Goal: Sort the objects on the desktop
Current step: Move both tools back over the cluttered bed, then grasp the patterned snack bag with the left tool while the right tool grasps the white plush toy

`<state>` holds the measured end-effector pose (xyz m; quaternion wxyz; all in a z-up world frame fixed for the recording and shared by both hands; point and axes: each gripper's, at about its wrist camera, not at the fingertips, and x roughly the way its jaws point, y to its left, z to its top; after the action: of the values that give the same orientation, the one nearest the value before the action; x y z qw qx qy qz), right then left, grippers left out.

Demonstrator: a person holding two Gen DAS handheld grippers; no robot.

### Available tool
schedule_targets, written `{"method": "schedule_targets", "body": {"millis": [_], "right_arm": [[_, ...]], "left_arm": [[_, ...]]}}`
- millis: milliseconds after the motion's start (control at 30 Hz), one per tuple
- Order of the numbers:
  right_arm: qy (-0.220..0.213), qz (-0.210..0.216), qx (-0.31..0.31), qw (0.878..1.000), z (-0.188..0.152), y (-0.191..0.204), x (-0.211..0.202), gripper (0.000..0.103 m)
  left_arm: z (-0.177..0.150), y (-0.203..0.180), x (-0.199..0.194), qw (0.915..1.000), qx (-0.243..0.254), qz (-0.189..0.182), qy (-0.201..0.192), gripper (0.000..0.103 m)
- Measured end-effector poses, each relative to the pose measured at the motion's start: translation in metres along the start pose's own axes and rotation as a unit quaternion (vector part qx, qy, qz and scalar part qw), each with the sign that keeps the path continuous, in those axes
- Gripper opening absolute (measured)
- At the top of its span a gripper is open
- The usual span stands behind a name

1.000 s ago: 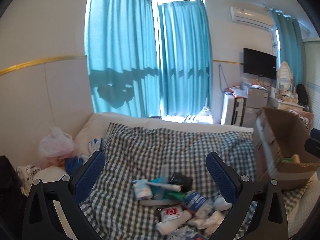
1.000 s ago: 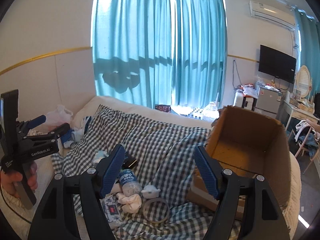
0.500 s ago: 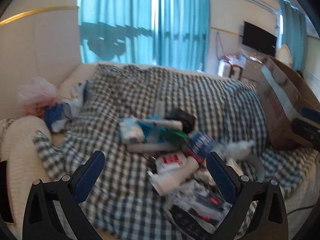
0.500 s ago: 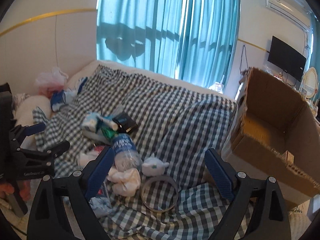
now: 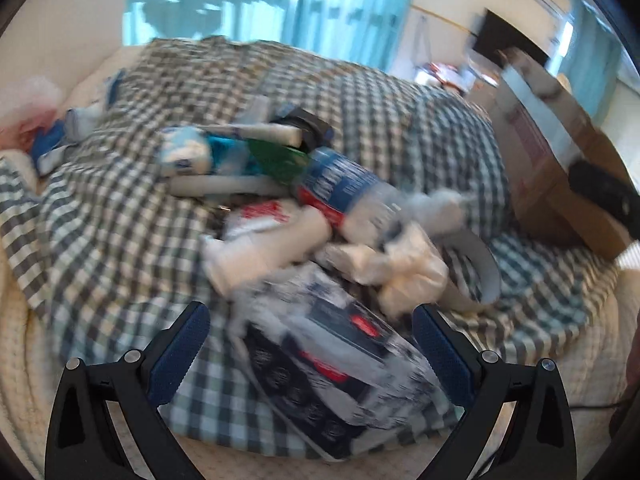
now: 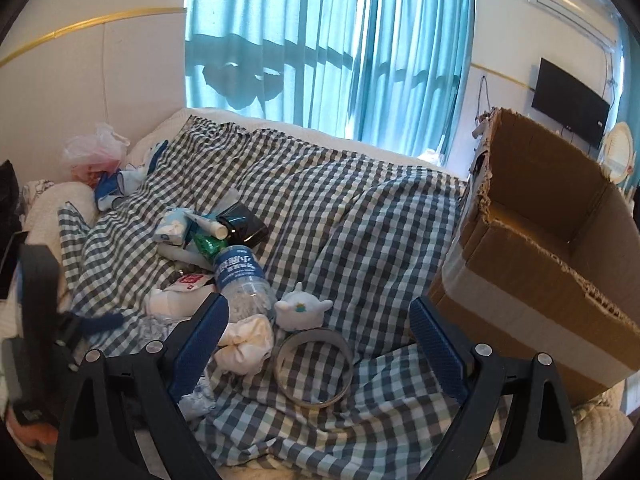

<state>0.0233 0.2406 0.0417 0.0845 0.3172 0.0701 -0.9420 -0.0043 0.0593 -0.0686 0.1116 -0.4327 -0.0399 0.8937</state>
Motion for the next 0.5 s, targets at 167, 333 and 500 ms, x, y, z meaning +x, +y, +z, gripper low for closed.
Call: {"method": "schedule_targets", "body": {"millis": [167,333,500], "right_arm": [[-0.004,-0.002,-0.012,1.000,-0.001,0.003,-0.002,0.092],[0.009,-0.001,-0.020,1.000,-0.004,0.004,0.009,0.092],[0.028,0.001,-0.031,0.999,-0.007,0.009,0.026,0.092]], "left_arm": [[-0.008,-0.006,0.021,0.9988,0.018,-0.014,0.045,0.103],[-0.011,0.013,0.039,0.9974,-0.021,-0.028,0.063,0.047],[-0.007,0.023,0.037,0.9967,-0.045,-0.040,0.055,0.018]]}}
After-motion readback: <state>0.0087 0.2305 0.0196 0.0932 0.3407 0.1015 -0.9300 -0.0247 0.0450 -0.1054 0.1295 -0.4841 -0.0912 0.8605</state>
